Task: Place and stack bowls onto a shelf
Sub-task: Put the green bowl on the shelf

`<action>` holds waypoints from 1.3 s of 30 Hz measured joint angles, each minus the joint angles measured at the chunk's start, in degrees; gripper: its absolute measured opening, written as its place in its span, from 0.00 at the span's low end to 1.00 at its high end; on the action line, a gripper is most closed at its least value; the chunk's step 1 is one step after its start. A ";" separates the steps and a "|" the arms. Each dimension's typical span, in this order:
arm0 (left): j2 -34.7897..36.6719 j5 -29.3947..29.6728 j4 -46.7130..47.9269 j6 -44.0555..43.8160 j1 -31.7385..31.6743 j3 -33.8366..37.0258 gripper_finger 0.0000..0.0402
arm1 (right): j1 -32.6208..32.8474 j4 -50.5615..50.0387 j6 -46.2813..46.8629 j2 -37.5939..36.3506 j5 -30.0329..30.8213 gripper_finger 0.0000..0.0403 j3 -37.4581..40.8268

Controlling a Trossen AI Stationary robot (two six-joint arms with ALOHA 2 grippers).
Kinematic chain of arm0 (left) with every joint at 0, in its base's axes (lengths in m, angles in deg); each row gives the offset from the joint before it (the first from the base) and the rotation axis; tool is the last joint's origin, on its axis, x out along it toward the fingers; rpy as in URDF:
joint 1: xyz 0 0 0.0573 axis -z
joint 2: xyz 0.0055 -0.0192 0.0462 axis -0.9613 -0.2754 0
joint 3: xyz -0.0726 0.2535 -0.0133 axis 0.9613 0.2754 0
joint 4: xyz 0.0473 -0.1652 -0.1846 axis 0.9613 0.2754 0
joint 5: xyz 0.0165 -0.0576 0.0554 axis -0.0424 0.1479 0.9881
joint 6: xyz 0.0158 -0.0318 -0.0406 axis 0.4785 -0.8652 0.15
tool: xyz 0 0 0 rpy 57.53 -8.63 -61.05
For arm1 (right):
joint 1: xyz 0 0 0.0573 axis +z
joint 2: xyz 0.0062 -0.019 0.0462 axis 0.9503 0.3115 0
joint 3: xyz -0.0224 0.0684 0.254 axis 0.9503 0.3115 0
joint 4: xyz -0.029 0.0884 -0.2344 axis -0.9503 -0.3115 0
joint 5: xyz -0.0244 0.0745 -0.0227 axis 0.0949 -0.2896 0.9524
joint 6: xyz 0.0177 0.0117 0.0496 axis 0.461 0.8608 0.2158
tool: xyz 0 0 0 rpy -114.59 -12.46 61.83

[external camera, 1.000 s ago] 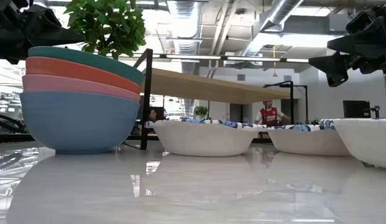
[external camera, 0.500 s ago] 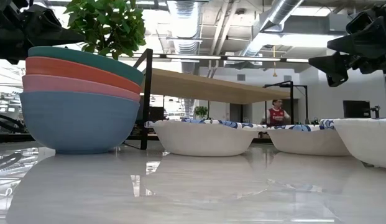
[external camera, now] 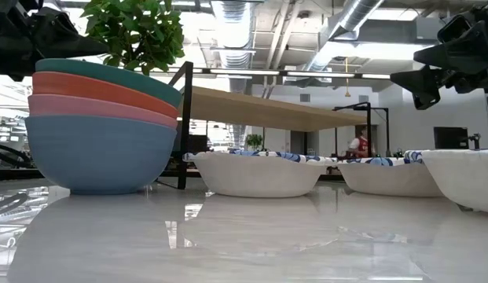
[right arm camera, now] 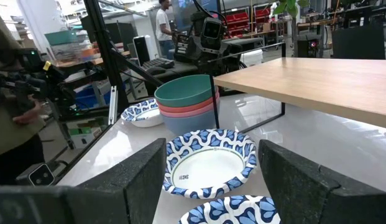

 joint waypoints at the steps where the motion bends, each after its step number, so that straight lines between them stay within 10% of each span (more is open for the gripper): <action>1: 0.00 -0.02 0.00 -0.63 0.00 -0.02 0.52 | 0.00 -0.01 0.00 0.02 0.00 0.70 0.02; 15: -0.01 13.82 -9.92 -12.06 -0.02 -1.06 0.52 | 0.00 0.00 0.00 0.01 0.00 0.70 0.01; 32: -19.07 -2.13 -14.42 -30.16 0.00 -16.97 0.52 | 0.00 0.06 0.00 0.00 0.22 0.70 0.01; 39: -34.31 -11.33 8.02 -34.47 0.04 -28.14 0.52 | 0.00 0.06 0.00 0.01 -0.05 0.70 0.00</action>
